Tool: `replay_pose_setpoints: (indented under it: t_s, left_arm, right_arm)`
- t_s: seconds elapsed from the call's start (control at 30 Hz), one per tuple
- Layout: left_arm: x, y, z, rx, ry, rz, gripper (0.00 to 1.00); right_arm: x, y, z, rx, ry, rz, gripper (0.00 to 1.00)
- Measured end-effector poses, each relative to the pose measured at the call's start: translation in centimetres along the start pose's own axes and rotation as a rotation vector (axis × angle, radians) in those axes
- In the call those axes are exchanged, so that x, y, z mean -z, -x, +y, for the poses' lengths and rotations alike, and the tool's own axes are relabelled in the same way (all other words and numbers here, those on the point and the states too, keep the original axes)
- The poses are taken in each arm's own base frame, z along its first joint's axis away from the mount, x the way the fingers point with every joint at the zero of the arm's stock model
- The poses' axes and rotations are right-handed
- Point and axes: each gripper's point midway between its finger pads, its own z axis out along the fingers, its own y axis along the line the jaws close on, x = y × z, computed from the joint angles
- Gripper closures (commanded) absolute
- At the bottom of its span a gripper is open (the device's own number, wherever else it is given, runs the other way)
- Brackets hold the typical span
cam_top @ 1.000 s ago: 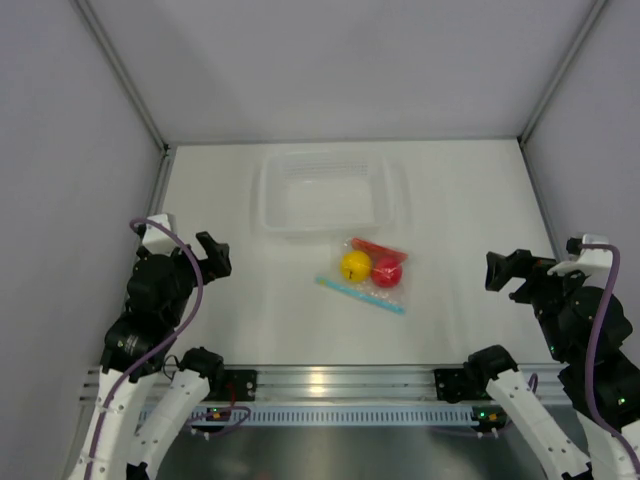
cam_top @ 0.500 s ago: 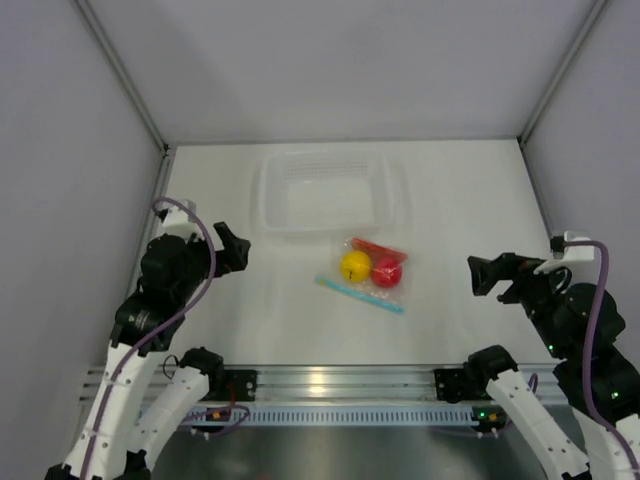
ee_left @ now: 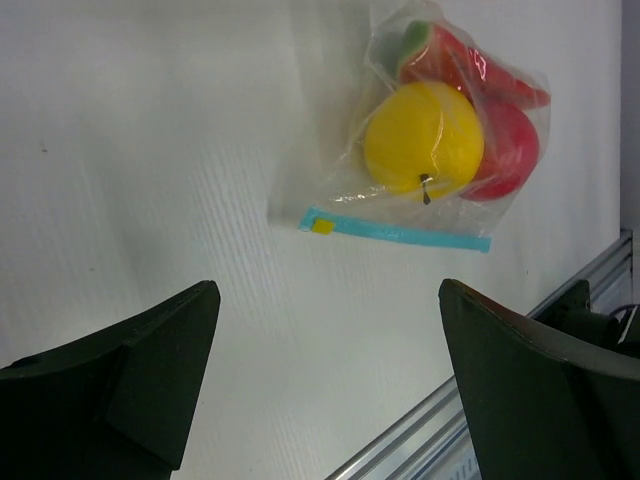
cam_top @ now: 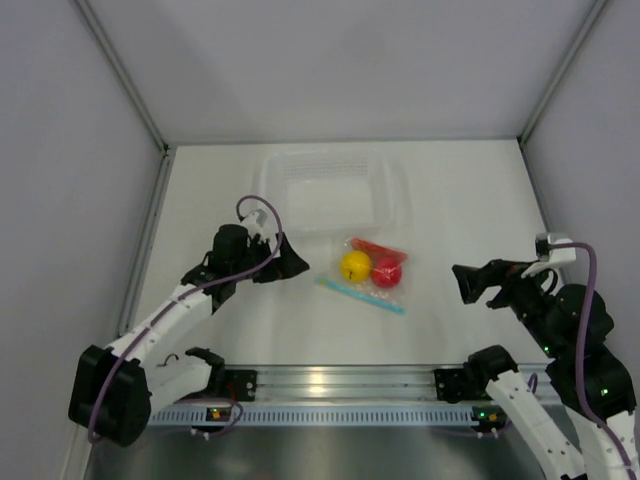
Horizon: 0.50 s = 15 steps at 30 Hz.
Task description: Open the zip-top bag and remove the fake food
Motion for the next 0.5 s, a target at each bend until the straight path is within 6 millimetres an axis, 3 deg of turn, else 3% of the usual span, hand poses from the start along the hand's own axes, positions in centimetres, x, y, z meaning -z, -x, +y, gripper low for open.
replay_pose_setpoints:
  t_s: [0.13, 0.4, 0.5]
  left_arm:
    - [-2.4, -2.1, 0.1, 0.012, -0.065, 0.049, 0.07]
    - [-6.3, -2.5, 0.0, 0.001, -0.094, 0.035, 0.28]
    - [-7.5, -2.8, 0.3, 0.009, -0.085, 0.032, 0.29]
  right_arm:
    - [0.0, 0.0, 0.8, 0.000, 0.047, 0.006, 0.01]
    - [0.4, 0.0, 1.6, 0.000, 0.093, 0.001, 0.01]
    - [0.6, 0.2, 2.0, -0.001, 0.112, -0.011, 0.01]
